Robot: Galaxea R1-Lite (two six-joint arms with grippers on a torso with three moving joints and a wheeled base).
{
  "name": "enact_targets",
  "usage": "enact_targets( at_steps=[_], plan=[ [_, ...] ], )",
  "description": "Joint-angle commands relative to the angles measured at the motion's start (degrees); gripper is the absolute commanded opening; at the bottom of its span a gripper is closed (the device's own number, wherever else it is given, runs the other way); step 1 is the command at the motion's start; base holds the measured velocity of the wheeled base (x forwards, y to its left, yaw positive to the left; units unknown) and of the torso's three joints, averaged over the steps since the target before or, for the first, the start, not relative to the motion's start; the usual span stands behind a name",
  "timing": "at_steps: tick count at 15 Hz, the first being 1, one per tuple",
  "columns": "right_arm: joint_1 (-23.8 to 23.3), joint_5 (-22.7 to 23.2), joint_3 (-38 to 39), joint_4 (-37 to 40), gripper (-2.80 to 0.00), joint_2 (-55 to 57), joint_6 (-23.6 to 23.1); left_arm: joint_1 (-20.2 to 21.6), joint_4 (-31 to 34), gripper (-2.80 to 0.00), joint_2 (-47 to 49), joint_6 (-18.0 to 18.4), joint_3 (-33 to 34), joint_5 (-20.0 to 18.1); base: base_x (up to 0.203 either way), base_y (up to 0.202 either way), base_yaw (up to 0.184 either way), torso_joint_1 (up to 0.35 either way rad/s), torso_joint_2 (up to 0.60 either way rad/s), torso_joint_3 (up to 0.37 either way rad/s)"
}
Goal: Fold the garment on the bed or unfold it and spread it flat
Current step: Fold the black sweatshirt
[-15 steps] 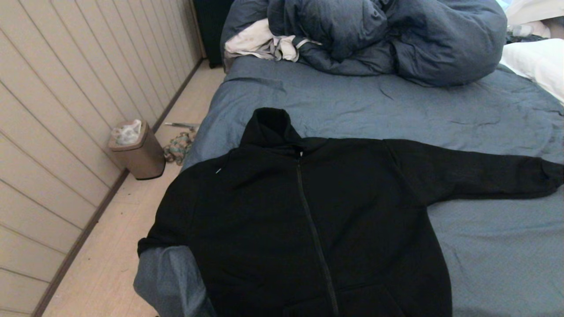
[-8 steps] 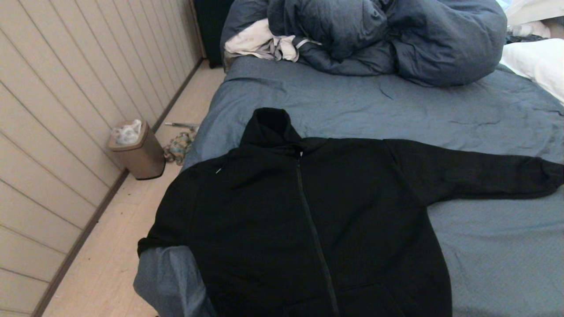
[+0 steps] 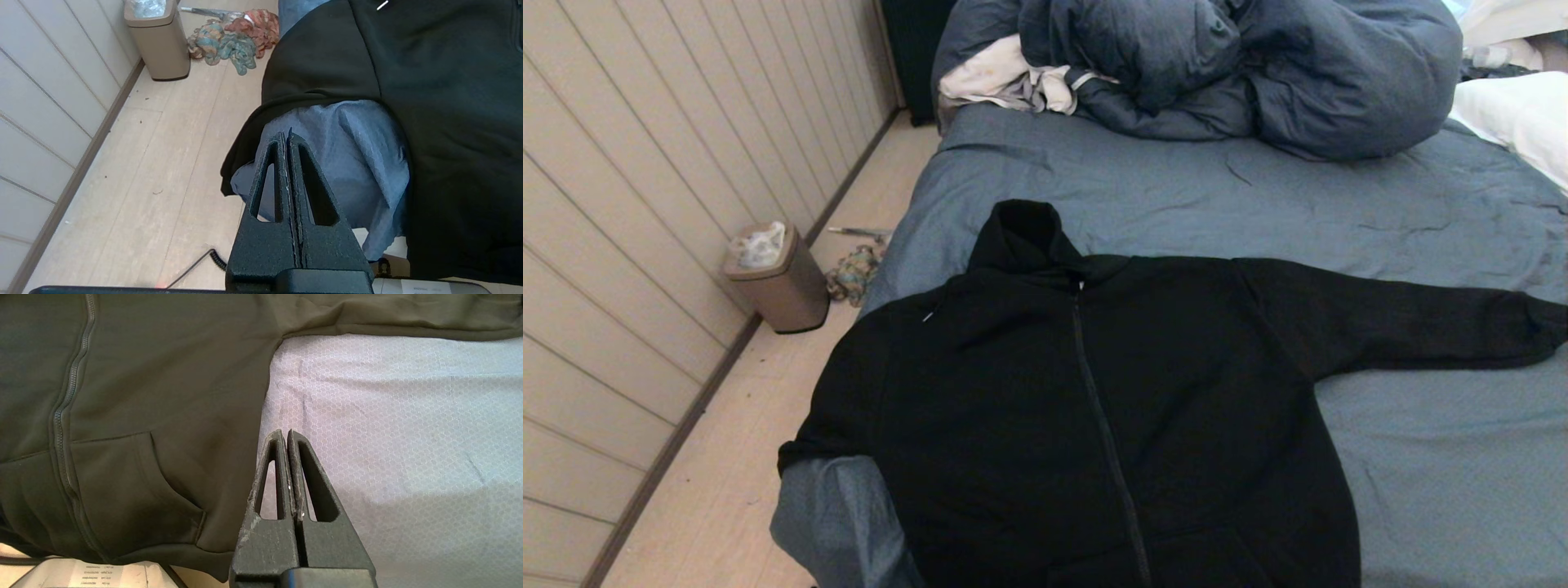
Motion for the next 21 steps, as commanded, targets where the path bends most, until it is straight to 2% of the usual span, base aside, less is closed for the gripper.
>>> enact_targets(
  at_steps=[1,2,4,6,8,10,12,14,17,19,21],
  plan=[
    [0.01,-0.01,-0.73,2.07,-2.80,0.62,-0.23,0.02,0.19,-2.80,-0.03,0.51,-0.02,0.16,0.000,0.000,0.000,0.000,0.00,0.000],
    [0.05,0.42,-2.78,4.31,-2.80,1.68,-0.52,0.07,0.83,-2.80,-0.02,1.56,-0.65,0.13,0.000,0.000,0.000,0.000,0.00,0.000],
    [0.10,1.64,-12.15,8.30,-2.80,7.60,-0.29,0.07,1.88,-2.80,3.55,1.33,-7.21,-0.46,0.000,0.000,0.000,0.000,0.00,0.000],
    [1.16,2.51,-22.53,10.41,-2.80,18.88,1.66,0.05,3.72,-2.80,14.43,-1.92,-18.94,-1.11,0.000,0.000,0.000,0.000,0.00,0.000],
    [2.66,3.00,-32.05,11.42,-2.80,31.49,4.60,-0.01,9.60,-2.80,27.64,-4.81,-33.84,-2.19,0.000,0.000,0.000,0.000,0.00,0.000],
    [3.25,3.20,-40.22,11.89,-2.80,44.21,9.33,-0.17,17.01,-2.80,39.94,-7.22,-44.49,-6.10,0.000,0.000,0.000,0.000,0.00,0.000],
    [1.06,3.31,-49.83,12.22,-2.80,59.25,14.14,-0.24,21.24,-2.80,53.28,-10.84,-52.21,-12.42,0.000,0.000,0.000,0.000,0.00,0.000],
    [-5.57,3.70,-62.03,12.66,-2.80,73.70,16.77,-0.31,23.13,-2.80,64.40,-14.94,-57.73,-16.95,0.000,0.000,0.000,0.000,0.00,0.000],
    [-20.30,4.90,-86.68,15.93,-2.80,94.62,18.91,-0.93,21.70,-2.80,72.90,-19.27,-60.02,-26.96,0.000,0.000,0.000,0.000,0.00,0.000],
    [-29.45,6.57,-98.47,19.03,-2.80,105.78,19.18,-1.23,18.44,-2.80,74.31,-19.72,-57.17,-28.94,0.000,0.000,0.000,0.000,0.00,0.000],
    [-36.31,8.36,-107.64,21.24,-2.80,114.99,18.09,-1.27,14.81,-2.80,74.95,-19.71,-53.47,-29.31,0.000,0.000,0.000,0.000,0.00,0.000]
  ],
)
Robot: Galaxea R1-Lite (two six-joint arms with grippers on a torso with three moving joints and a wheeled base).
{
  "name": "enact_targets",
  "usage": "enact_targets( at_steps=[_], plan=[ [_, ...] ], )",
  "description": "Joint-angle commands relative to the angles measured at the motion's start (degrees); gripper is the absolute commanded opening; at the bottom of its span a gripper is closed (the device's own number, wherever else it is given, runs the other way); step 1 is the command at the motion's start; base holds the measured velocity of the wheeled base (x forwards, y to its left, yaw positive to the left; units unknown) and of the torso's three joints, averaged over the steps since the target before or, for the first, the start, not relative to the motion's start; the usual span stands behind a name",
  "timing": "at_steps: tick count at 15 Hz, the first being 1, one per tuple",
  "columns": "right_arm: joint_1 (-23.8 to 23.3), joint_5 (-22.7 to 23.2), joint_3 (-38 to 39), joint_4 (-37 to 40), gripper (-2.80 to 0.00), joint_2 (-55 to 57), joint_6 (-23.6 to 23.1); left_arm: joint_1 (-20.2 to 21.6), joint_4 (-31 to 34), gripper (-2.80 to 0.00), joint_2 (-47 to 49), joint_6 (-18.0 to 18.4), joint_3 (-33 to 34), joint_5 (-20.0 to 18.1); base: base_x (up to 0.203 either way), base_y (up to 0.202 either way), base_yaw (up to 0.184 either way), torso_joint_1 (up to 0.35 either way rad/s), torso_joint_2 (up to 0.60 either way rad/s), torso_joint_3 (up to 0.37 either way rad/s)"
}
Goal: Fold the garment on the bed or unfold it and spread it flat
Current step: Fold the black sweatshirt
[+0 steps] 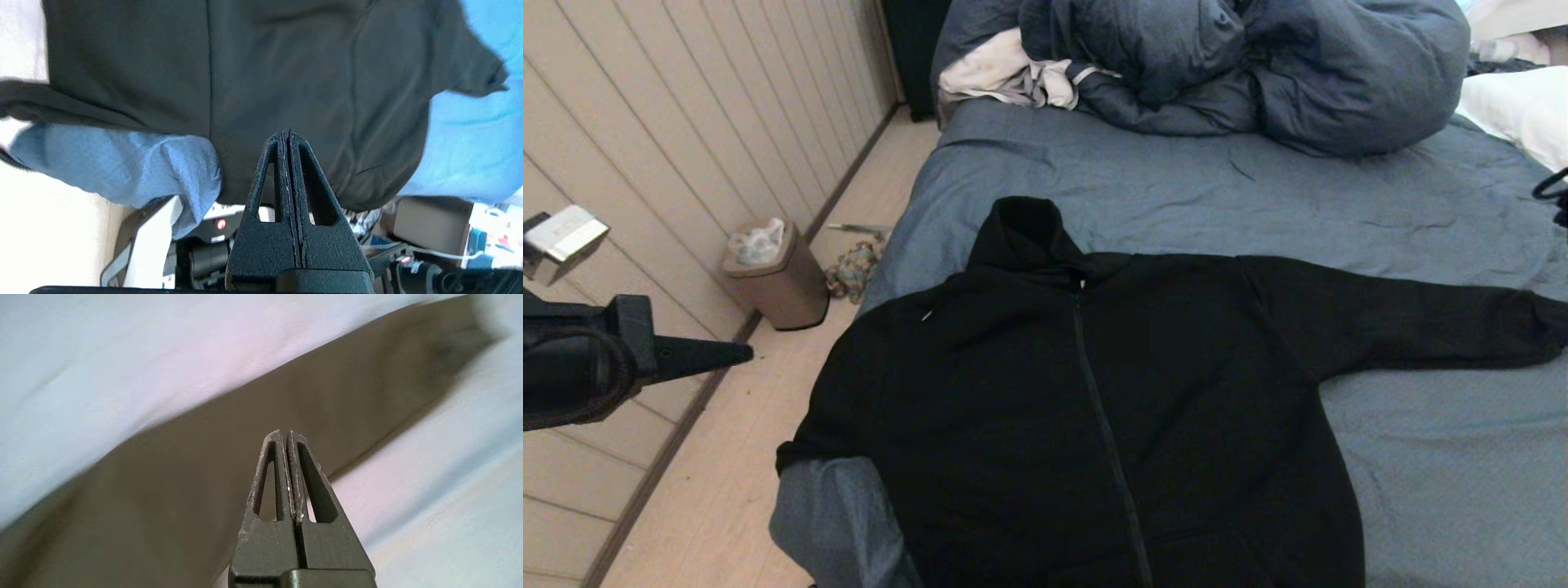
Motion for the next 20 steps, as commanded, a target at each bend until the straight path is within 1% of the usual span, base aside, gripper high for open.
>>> enact_targets(
  at_steps=[1,2,3,5,6,9,10,11,13,14,16,19,20],
  plan=[
    [-7.10,0.78,-7.75,0.74,-2.80,13.97,-1.23,-0.03,-2.52,-2.80,1.91,-0.11,3.68,-0.21,0.000,0.000,0.000,0.000,0.00,0.000],
    [-9.45,1.03,-8.97,-0.12,-2.80,16.75,-3.37,-0.04,-4.91,-2.80,1.95,-0.11,5.90,-0.21,0.000,0.000,0.000,0.000,0.00,0.000],
    [-10.81,0.51,-9.42,-2.35,-2.80,19.72,-5.29,-0.06,-7.37,-2.80,2.00,-0.13,8.05,-0.26,0.000,0.000,0.000,0.000,0.00,0.000],
    [-13.62,-2.15,-9.73,-8.67,-2.80,23.45,-7.83,-0.06,-10.84,-2.80,1.93,-0.10,10.76,-0.28,0.000,0.000,0.000,0.000,0.00,0.000],
    [-13.96,-2.67,-9.78,-10.59,-2.80,24.57,-9.12,-0.06,-11.20,-2.80,2.08,-0.10,11.05,-0.28,0.000,0.000,0.000,0.000,0.00,0.000],
    [-13.72,-3.03,-9.78,-15.94,-2.80,28.08,-9.30,-0.06,-11.89,-2.80,1.57,-0.19,12.27,-0.54,0.000,0.000,0.000,0.000,0.00,0.000],
    [-13.38,-3.13,-9.73,-17.25,-1.12,28.96,-9.08,-0.06,-13.41,-2.80,1.23,-0.19,13.57,-1.62,0.000,0.000,0.000,0.000,0.00,0.000],
    [-13.01,-3.35,-9.74,-17.43,0.00,29.40,-9.09,-0.06,-16.55,-2.80,1.10,-0.14,15.29,-3.45,0.000,0.000,0.000,0.000,0.00,0.000],
    [-12.13,-3.87,-9.78,-18.24,0.00,30.75,-9.62,-0.06,-21.77,-2.80,0.94,-0.10,17.66,-4.55,0.000,0.000,0.000,0.000,0.00,0.000],
    [-11.70,-4.03,-9.78,-18.76,0.00,31.40,-9.78,-0.06,-22.45,-2.80,1.08,-0.10,17.89,-4.50,0.000,0.000,0.000,0.000,0.00,0.000],
    [-10.94,-5.77,-9.78,-21.27,0.00,33.49,-10.62,-0.06,-22.45,-2.80,1.23,-0.10,18.05,-4.58,0.000,0.000,0.000,0.000,0.00,0.000],
    [-9.43,-10.70,-9.78,-25.99,0.00,36.87,-12.90,-0.06,-22.51,-2.80,0.81,-0.02,18.67,-4.82,0.000,0.000,0.000,0.000,0.00,0.000],
    [-8.79,-11.35,-9.78,-27.80,0.00,37.49,-13.26,-0.06,-22.54,-2.80,0.70,0.02,18.95,-4.94,0.000,0.000,0.000,0.000,0.00,0.000]
  ],
)
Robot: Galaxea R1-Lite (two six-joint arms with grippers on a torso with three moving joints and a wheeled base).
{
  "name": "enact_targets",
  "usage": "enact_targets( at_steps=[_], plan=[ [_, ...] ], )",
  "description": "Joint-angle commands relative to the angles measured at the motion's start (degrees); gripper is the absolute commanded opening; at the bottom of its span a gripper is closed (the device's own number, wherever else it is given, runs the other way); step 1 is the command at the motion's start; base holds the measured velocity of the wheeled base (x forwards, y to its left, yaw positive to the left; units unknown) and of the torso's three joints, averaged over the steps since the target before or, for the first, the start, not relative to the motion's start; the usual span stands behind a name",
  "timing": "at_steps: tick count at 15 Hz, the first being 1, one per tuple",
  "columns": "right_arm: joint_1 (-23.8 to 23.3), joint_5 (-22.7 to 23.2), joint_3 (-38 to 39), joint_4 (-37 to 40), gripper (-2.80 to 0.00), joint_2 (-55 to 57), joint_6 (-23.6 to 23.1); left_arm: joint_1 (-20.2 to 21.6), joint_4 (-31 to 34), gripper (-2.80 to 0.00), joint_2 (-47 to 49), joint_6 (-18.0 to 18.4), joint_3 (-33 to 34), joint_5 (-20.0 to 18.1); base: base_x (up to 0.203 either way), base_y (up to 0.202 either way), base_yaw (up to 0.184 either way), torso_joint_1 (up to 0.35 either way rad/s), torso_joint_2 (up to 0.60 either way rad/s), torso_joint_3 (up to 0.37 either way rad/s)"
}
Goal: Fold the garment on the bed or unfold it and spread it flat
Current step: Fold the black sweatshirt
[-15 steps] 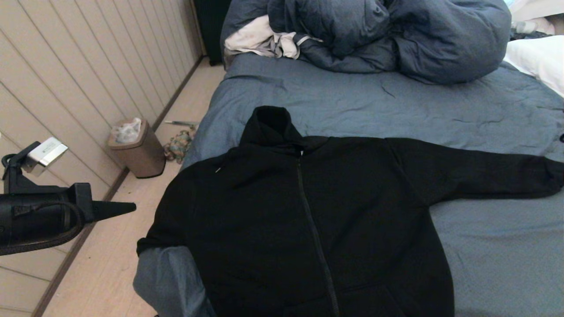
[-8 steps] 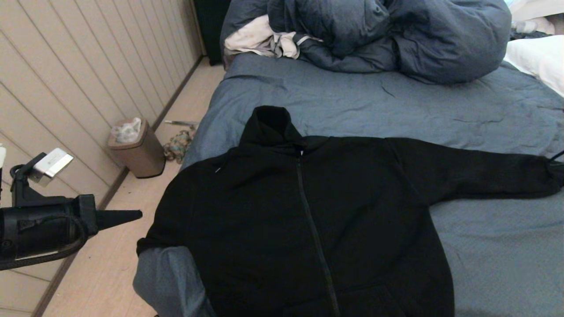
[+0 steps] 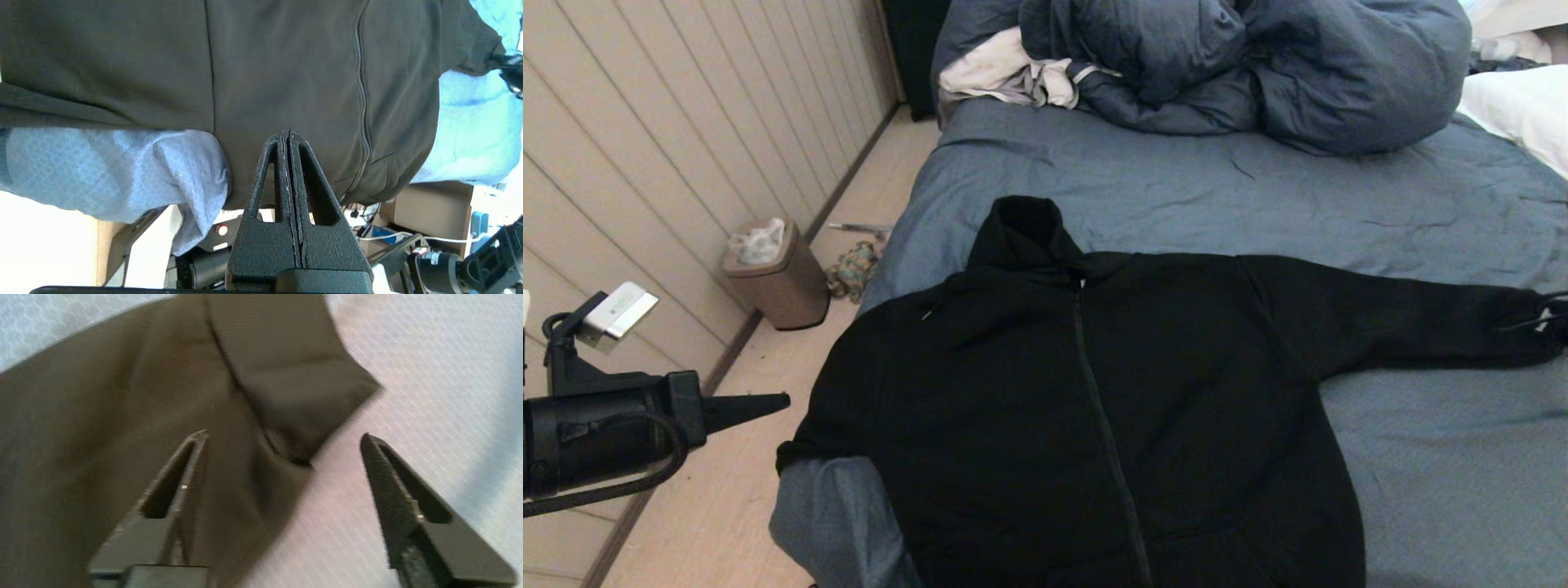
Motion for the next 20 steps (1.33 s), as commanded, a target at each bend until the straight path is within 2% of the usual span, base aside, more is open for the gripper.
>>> enact_targets(
  at_steps=[1,4,7,9,16,20],
  plan=[
    [1.22,-0.39,0.02,-1.65,0.00,2.18,-0.19,-0.18,-0.07,-2.80,-0.34,-0.06,0.35,-0.21,0.000,0.000,0.000,0.000,0.00,0.000],
    [3.49,-0.55,-0.07,-2.07,0.00,3.39,-0.41,-0.35,-0.07,-2.80,-0.25,-0.15,0.53,-0.30,0.000,0.000,0.000,0.000,0.00,0.000],
    [5.83,-4.18,-0.07,-3.74,0.00,4.49,-0.58,-1.23,-0.07,-2.80,-0.34,-0.24,0.94,-0.30,0.000,0.000,0.000,0.000,0.00,0.000],
    [6.05,-4.27,-0.07,-3.80,-2.80,4.53,-0.59,-1.48,-0.07,-2.80,-0.42,-0.24,1.21,-0.30,0.000,0.000,0.000,0.000,0.00,0.000],
    [5.70,-3.99,0.05,-3.07,-2.80,3.37,-0.16,-2.46,-0.07,-2.80,-0.72,-0.41,1.50,-0.21,0.000,0.000,0.000,0.000,0.00,0.000],
    [6.03,-4.12,0.28,-2.21,-2.80,-3.67,1.39,-3.25,-0.58,-2.80,-0.78,-0.33,2.02,-0.12,0.000,0.000,0.000,0.000,0.00,0.000]
  ],
)
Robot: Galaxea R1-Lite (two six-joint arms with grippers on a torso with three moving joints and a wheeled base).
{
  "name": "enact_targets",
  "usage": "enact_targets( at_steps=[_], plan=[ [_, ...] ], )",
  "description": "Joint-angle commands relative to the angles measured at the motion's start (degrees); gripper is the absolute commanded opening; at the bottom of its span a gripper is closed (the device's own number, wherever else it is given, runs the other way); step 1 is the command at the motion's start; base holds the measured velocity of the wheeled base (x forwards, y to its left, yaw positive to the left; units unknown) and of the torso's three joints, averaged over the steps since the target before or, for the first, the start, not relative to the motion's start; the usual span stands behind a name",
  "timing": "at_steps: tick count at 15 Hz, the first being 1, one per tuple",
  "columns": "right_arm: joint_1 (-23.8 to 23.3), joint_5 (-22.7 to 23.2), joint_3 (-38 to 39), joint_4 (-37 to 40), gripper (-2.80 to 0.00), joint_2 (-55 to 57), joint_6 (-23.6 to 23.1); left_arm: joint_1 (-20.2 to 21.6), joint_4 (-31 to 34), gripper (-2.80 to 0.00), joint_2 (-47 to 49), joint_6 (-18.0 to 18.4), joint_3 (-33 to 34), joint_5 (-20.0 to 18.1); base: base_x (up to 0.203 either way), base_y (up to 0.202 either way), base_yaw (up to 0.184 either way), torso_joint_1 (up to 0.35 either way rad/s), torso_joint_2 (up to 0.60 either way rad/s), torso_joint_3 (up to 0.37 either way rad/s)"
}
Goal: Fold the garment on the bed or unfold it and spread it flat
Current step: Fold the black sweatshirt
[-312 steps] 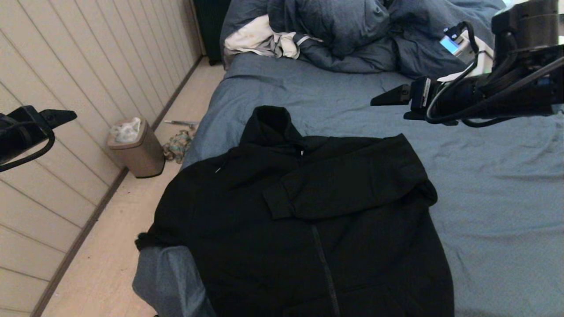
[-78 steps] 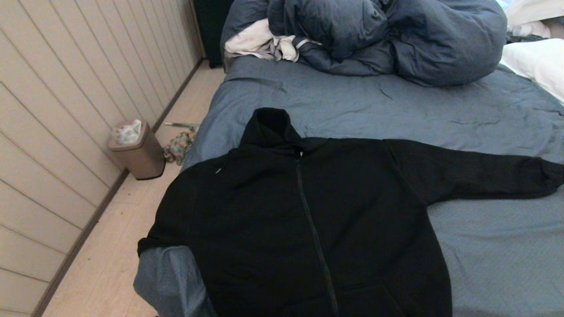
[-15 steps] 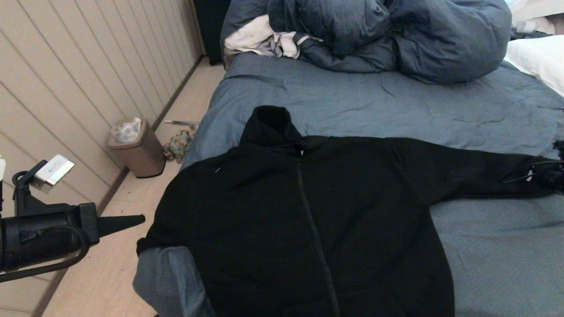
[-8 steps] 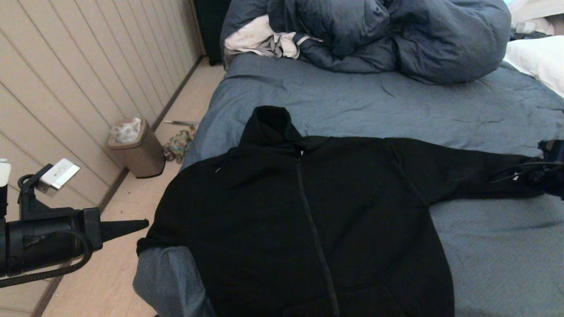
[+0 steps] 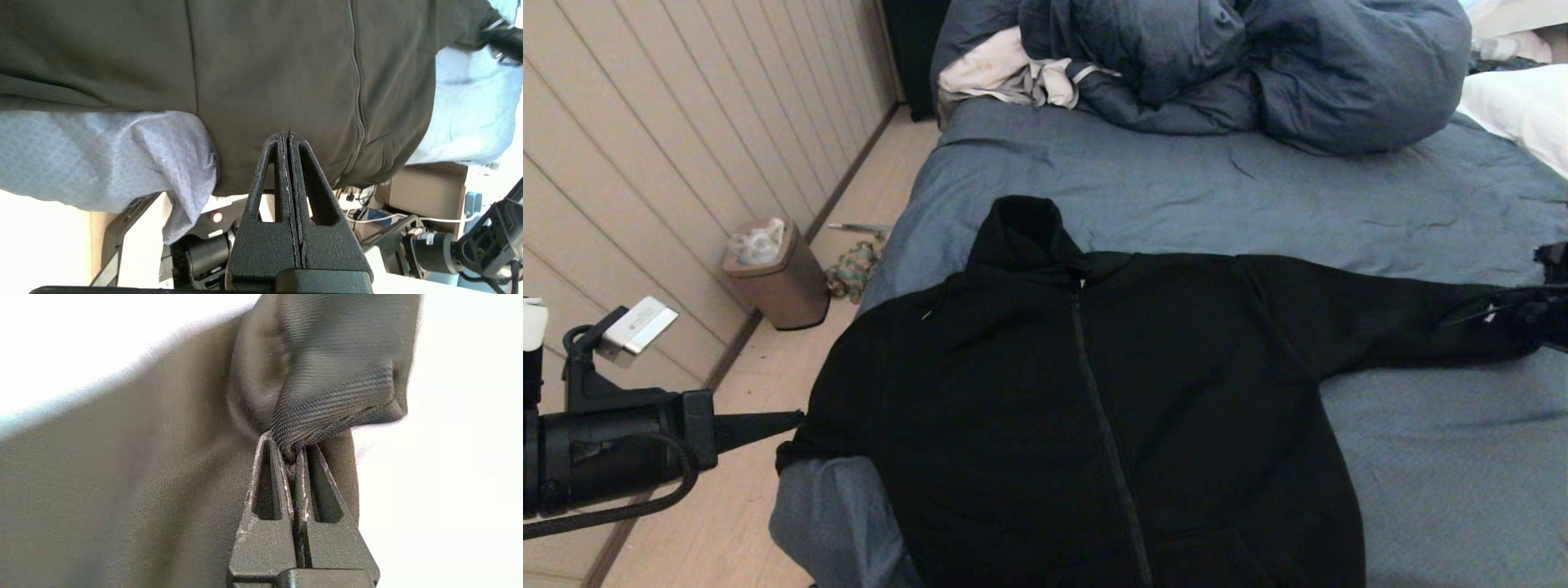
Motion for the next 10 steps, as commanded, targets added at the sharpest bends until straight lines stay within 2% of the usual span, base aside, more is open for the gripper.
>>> enact_targets(
  at_steps=[1,4,6,8,10],
  plan=[
    [0.29,-0.14,0.18,0.18,-2.80,-6.40,0.74,-0.11,-0.14,-2.80,-0.35,-0.14,0.15,-0.16,0.000,0.000,0.000,0.000,0.00,0.000],
    [3.30,-0.30,0.27,3.09,-2.80,-15.67,2.77,-0.11,-0.14,-2.80,-0.52,-0.23,0.15,-0.19,0.000,0.000,0.000,0.000,0.00,0.000],
    [8.30,-1.58,0.34,6.66,-2.80,-21.52,4.22,-0.21,-0.06,-2.80,-1.56,-0.23,0.58,-0.33,0.000,0.000,0.000,0.000,0.00,0.000],
    [16.72,-4.12,0.37,9.36,-2.80,-26.31,4.66,-0.62,-0.05,-2.80,-3.23,-0.31,0.88,-0.25,0.000,0.000,0.000,0.000,0.00,0.000],
    [27.20,-7.34,0.34,11.51,-2.80,-29.83,4.76,-0.63,-0.05,-2.80,-4.80,-0.81,0.91,-0.30,0.000,0.000,0.000,0.000,0.00,0.000]
  ],
)
